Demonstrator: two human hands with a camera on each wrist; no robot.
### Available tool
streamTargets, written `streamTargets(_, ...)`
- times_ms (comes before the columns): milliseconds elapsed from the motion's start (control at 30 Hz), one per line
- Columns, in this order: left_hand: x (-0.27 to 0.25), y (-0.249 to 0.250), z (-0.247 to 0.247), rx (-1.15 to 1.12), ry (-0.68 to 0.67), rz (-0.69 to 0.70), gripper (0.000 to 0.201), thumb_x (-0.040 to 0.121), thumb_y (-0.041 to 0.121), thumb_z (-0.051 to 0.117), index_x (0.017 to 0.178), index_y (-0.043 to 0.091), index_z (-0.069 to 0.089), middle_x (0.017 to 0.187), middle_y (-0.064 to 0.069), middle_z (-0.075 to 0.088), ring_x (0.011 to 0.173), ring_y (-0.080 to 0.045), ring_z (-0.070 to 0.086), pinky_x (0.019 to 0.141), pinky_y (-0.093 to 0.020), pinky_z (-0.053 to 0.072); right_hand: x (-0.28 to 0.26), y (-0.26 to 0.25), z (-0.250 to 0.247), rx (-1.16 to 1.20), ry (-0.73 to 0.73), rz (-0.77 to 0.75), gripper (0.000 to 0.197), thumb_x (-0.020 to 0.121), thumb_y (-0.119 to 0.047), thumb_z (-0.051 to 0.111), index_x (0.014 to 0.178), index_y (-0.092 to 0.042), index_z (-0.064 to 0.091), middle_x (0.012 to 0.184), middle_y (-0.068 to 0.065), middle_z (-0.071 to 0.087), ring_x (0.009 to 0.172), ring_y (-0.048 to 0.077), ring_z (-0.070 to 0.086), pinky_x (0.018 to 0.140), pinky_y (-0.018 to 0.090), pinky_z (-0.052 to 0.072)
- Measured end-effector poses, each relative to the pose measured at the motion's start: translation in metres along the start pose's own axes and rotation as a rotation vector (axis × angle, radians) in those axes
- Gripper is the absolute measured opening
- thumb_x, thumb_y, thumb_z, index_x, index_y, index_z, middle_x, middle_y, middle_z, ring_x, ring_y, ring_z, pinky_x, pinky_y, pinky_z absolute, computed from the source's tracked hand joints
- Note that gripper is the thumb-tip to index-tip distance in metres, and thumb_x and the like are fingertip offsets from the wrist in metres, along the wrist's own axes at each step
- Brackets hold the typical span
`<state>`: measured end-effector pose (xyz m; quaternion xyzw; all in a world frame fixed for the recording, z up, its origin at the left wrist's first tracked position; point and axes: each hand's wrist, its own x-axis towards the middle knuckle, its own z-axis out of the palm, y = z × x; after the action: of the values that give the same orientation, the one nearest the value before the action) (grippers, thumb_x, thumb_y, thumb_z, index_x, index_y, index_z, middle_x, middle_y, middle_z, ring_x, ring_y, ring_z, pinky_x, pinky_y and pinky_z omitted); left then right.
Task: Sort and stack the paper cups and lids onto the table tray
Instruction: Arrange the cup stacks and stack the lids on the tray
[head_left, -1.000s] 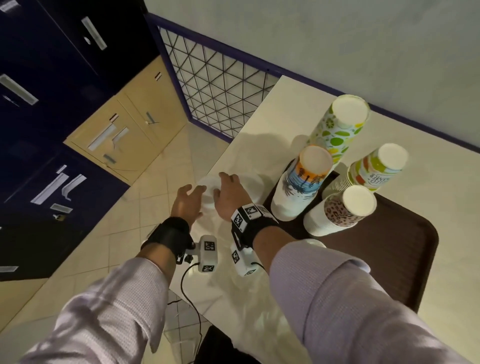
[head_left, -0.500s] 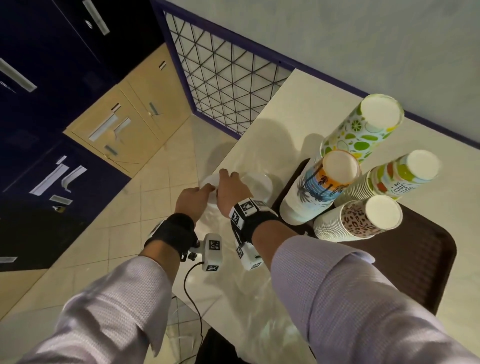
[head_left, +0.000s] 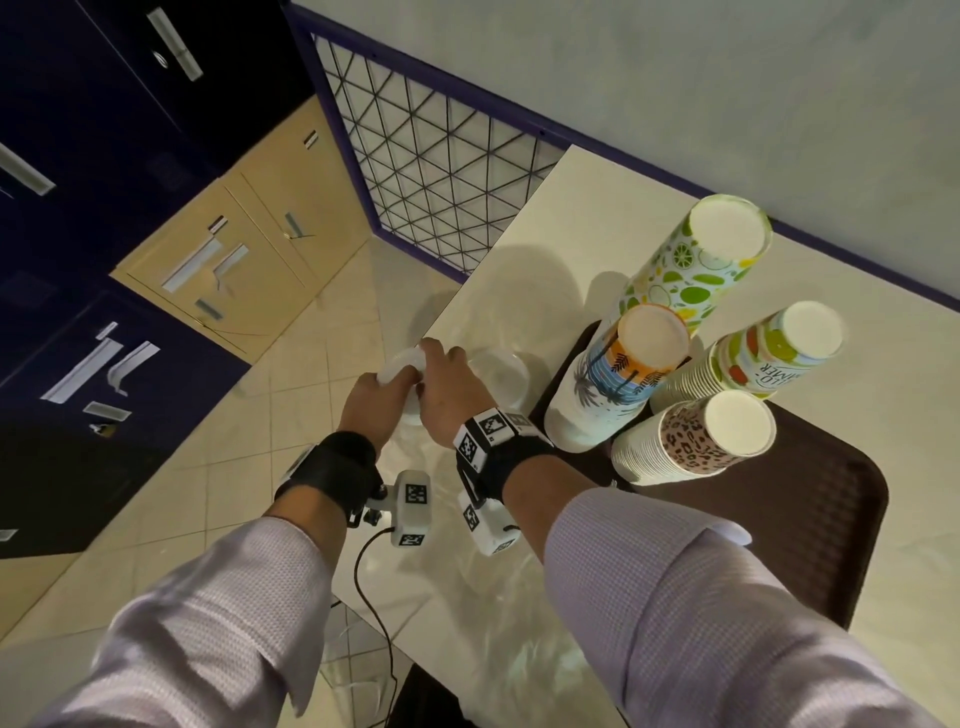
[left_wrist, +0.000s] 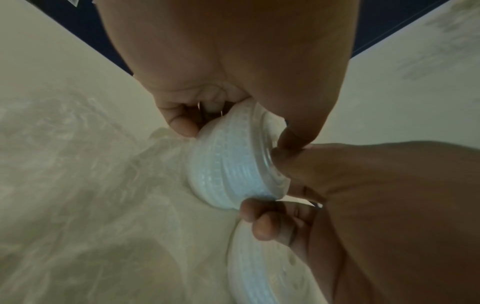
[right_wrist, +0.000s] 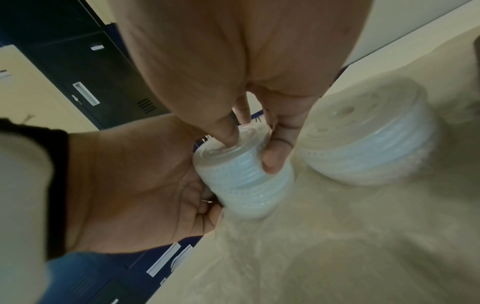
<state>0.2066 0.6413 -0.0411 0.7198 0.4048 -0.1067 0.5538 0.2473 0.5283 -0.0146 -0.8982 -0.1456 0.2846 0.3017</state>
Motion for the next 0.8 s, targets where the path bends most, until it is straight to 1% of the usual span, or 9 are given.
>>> streamTargets(67,-0.004,-0.001,0.0,-0.012,-0.013,0.016,0.077,0.069,0.057,0.065,0.125,0.004,0.059,0.114,-0.014,0.069,0.096,-0.03,0.066,0.071,-0.034,0.047,-0.006,0.002,-0.002,0.026,0.011,-0.009,0.06,0.098,-0.008,0.056,0.149,-0.019,0.028,0.134,0.016,0.04,0.101,0.037,0.064,0.087,0.046,0.055)
streamTargets(133,-0.009,-0.002,0.0,-0.02,-0.024,0.048,0.068,0.077,0.052,0.069,0.125,0.005,0.058,0.116,-0.013,0.069,0.093,-0.027,0.066,0.069,-0.033,0.048,-0.012,0.003,-0.003,0.049,0.016,-0.022,0.059,0.098,-0.009,0.055,0.15,-0.019,0.028,0.133,0.016,0.041,0.101,0.038,0.063,0.089,0.047,0.055)
streamTargets(200,-0.014,-0.003,0.0,-0.031,-0.004,0.065,0.063,0.084,0.045,0.07,0.131,0.008,0.052,0.118,-0.009,0.066,0.1,-0.026,0.066,0.077,-0.036,0.053,-0.019,0.004,-0.004,0.064,0.024,-0.044,0.057,0.099,-0.01,0.054,0.15,-0.019,0.029,0.133,0.016,0.042,0.101,0.037,0.063,0.089,0.047,0.055)
streamTargets(300,-0.022,-0.005,-0.004,-0.082,0.002,0.118,0.07,0.082,0.046,0.071,0.139,0.014,0.048,0.119,-0.004,0.066,0.109,-0.026,0.067,0.094,-0.045,0.058,-0.03,0.003,-0.007,0.117,0.042,-0.089,0.055,0.101,-0.011,0.051,0.15,-0.021,0.028,0.134,0.015,0.042,0.102,0.036,0.063,0.09,0.047,0.055)
streamTargets(433,-0.039,-0.002,-0.012,-0.137,0.005,0.198,0.071,0.078,0.054,0.075,0.137,0.023,0.049,0.123,-0.003,0.065,0.112,-0.026,0.067,0.099,-0.05,0.058,-0.048,-0.001,-0.01,0.208,0.094,-0.156,0.054,0.101,-0.009,0.05,0.15,-0.018,0.029,0.135,0.015,0.042,0.106,0.036,0.062,0.092,0.045,0.055)
streamTargets(533,-0.053,0.002,-0.019,-0.225,-0.003,0.201,0.071,0.069,0.062,0.082,0.128,0.034,0.055,0.126,-0.005,0.066,0.116,-0.029,0.067,0.1,-0.054,0.057,-0.064,-0.005,-0.011,0.282,0.162,-0.196,0.057,0.099,-0.01,0.056,0.15,-0.015,0.031,0.136,0.015,0.043,0.109,0.033,0.061,0.094,0.041,0.054)
streamTargets(600,-0.065,0.005,-0.023,-0.272,-0.007,0.212,0.061,0.078,0.055,0.082,0.128,0.034,0.056,0.127,-0.004,0.064,0.117,-0.028,0.065,0.096,-0.05,0.059,-0.076,-0.006,-0.012,0.333,0.192,-0.191,0.06,0.098,-0.014,0.06,0.15,-0.014,0.032,0.139,0.013,0.043,0.114,0.03,0.058,0.097,0.034,0.051)
streamTargets(667,-0.075,0.006,-0.026,-0.309,-0.003,0.228,0.05,0.091,0.043,0.076,0.135,0.03,0.054,0.125,-0.001,0.062,0.115,-0.025,0.064,0.086,-0.039,0.061,-0.09,-0.005,-0.013,0.404,0.229,-0.161,0.06,0.098,-0.021,0.06,0.151,-0.014,0.032,0.142,0.011,0.042,0.121,0.026,0.054,0.1,0.03,0.046)
streamTargets(800,-0.098,0.003,-0.024,-0.39,-0.083,0.227,0.045,0.096,0.038,0.072,0.137,0.031,0.055,0.134,-0.002,0.06,0.119,-0.026,0.064,0.086,-0.041,0.062,-0.11,-0.002,-0.015,0.499,0.246,-0.11,0.057,0.103,-0.04,0.05,0.15,-0.01,0.036,0.147,0.014,0.044,0.13,0.029,0.049,0.109,0.042,0.043)
